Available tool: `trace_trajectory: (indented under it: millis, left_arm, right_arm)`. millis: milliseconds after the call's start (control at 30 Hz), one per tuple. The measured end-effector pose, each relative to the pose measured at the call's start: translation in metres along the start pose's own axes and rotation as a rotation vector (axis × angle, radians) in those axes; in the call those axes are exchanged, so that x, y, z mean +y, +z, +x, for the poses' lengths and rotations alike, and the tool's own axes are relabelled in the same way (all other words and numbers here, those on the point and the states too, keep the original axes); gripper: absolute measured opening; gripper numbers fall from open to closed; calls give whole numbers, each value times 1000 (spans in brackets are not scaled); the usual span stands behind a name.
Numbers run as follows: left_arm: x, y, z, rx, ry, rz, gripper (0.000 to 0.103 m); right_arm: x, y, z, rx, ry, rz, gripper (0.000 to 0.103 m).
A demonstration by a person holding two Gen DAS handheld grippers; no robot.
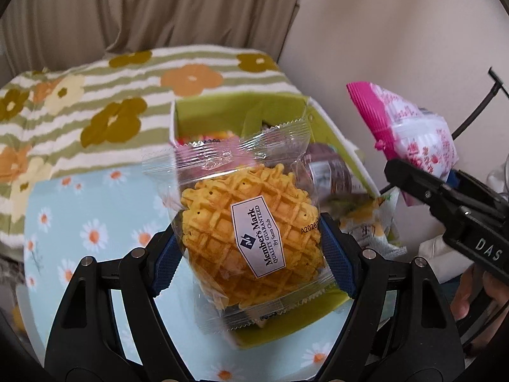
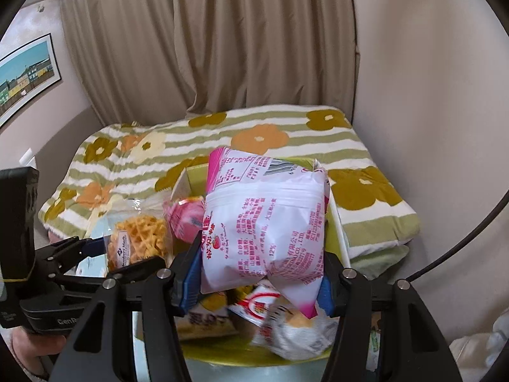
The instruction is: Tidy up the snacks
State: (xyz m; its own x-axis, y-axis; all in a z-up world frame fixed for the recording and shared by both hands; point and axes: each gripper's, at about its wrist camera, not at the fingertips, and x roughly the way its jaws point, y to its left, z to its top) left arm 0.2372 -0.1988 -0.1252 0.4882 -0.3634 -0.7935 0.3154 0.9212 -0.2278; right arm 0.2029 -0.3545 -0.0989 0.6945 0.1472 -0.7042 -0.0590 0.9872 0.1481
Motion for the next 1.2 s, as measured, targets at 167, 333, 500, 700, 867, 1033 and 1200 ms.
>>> trace_trajectory:
  millis: [167, 333, 500, 700, 867, 1033, 1200]
  left_arm:
    - [-10, -12, 15, 66, 44, -1, 93]
    - [-4, -22, 11, 74, 61, -13, 103]
    - [7, -26, 1, 66, 62, -56, 102]
    - [16, -35, -15, 39, 102, -65, 102]
    - [21, -45, -27, 3, 139, -70, 102]
    - [24, -54, -34, -17, 159, -95, 102]
    - [24, -56, -55, -63, 169, -99, 102]
  right_arm:
    - [-17, -10, 1, 25, 48, 22, 54]
    - [-23, -16, -1, 26, 67, 13, 54]
    - [-21, -19, -1, 43, 91, -25, 54]
    - [-11, -18, 12, 64, 101, -17, 72]
    - [-18, -19, 0, -6, 67, 11, 102]
    - [-25, -23, -3, -7, 22, 27, 102]
    - [-22, -21, -12, -19, 26, 35, 102]
